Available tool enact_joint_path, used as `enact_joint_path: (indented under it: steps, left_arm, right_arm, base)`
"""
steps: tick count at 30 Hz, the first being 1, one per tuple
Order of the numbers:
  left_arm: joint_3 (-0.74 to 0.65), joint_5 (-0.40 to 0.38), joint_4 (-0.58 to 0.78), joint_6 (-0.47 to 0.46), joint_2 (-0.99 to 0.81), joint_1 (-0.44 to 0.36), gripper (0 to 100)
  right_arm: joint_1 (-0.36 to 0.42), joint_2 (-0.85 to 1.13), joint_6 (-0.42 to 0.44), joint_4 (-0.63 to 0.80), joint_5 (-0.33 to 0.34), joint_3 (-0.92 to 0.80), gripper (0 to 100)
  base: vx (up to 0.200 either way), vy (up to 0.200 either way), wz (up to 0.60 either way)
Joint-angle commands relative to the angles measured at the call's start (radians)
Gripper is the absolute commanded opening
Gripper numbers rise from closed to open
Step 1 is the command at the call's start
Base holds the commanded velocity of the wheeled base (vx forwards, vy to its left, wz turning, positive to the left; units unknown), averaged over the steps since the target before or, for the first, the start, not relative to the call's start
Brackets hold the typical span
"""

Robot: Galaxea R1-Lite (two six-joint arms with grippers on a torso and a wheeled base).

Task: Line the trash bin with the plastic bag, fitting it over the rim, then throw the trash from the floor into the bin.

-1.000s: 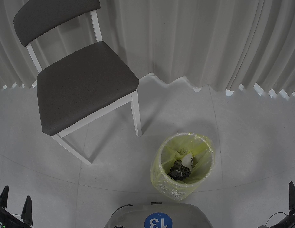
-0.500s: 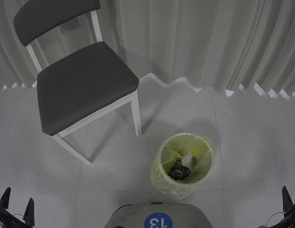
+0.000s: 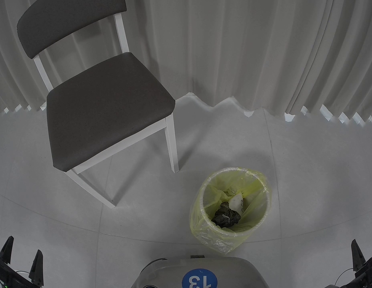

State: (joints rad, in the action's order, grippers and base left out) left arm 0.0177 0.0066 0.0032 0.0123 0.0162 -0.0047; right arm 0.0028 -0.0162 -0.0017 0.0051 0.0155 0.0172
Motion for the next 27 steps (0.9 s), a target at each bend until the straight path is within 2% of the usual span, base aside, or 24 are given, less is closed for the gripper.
enact_joint_path:
  steps: [1, 4, 6, 11, 27]
  left_arm:
    - [-0.015, 0.003, 0.001, 0.015, -0.013, 0.0, 100]
    - [-0.015, 0.004, 0.001, 0.023, -0.013, 0.0, 100]
    - [-0.016, 0.0, 0.0, -0.022, -0.015, 0.0, 100]
    - [-0.016, -0.002, 0.0, -0.023, -0.013, 0.0, 100]
    - [-0.016, -0.002, 0.0, -0.023, -0.015, 0.0, 100]
  right_arm:
    - [0.002, 0.007, -0.004, -0.001, 0.003, -0.017, 100]
    - [0.0, 0.009, 0.002, -0.001, 0.003, -0.017, 100]
    - [0.0, 0.01, 0.029, -0.002, -0.016, -0.017, 100]
    - [0.0, 0.01, 0.002, -0.001, -0.003, -0.017, 100]
    - [0.0, 0.009, 0.002, -0.001, 0.001, -0.017, 100]
  base:
    - [0.0, 0.0, 0.0]
    - [0.0, 0.0, 0.0]
    - [0.0, 0.0, 0.0]
    - [0.0, 0.0, 0.0]
    - [0.0, 0.0, 0.0]
